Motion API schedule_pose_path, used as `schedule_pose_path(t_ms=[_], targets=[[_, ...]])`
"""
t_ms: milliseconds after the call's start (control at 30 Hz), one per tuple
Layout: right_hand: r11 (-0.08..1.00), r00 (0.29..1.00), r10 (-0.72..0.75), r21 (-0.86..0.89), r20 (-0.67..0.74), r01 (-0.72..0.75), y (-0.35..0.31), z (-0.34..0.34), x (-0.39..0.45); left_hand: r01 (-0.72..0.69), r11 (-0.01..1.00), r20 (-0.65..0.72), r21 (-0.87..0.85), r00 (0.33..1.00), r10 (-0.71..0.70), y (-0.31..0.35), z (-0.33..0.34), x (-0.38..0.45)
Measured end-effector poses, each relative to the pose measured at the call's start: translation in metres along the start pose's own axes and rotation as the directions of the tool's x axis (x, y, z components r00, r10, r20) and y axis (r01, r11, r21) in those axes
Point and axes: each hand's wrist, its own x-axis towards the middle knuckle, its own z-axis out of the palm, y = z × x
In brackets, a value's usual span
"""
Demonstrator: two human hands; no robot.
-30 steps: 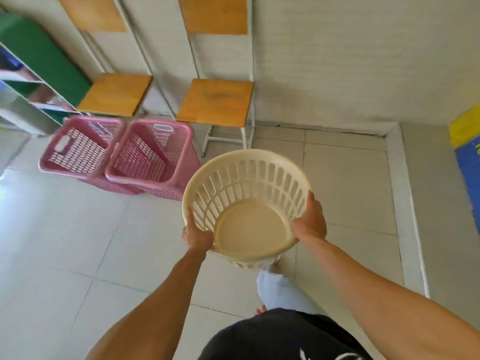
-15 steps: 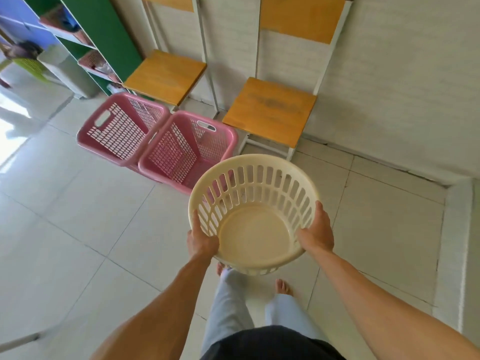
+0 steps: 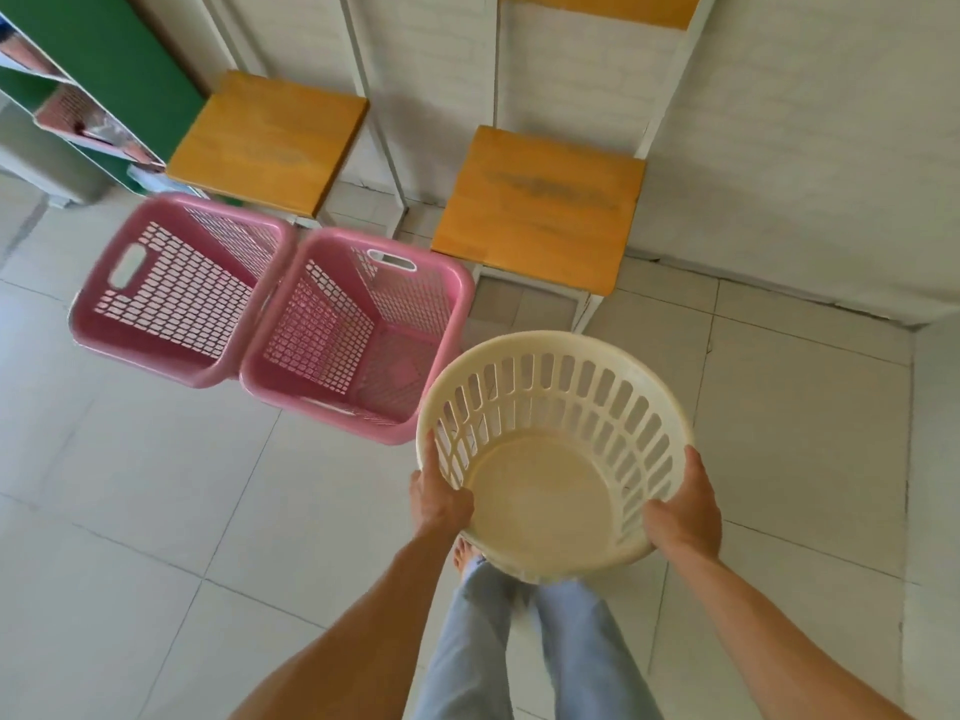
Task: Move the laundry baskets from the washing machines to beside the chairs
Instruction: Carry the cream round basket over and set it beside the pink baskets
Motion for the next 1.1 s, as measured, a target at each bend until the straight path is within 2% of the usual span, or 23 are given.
schedule_pose_path(t_ms=[333, 667, 833, 1100], targets=[[0.996, 0.997, 0.071, -0.059, 0.032, -0.069, 0.005, 0.064, 0.099, 0.061, 0.998, 0.016, -0.015, 0.998, -0.061, 0.002, 0.061, 0.1], [0.999, 0.999, 0.017, -0.031, 0.03, -0.016, 0.01, 0.151, 0.201, 0.11, 0.992, -0.053, -0.064, 0.992, -0.113, -0.031, 0.131, 0.208], [0.999, 1.0, -0.031, -0.007, -0.001, 0.031, 0.023, 0.187, 0.223, 0.096, 0.991, -0.155, -0.089, 0.982, -0.109, -0.044, 0.15, 0.238], [0.997, 0.996, -0.075, -0.014, -0.046, 0.075, 0.036, 0.237, 0.239, 0.019, 0.999, -0.22, 0.032, 0.975, -0.011, -0.067, 0.17, 0.279]])
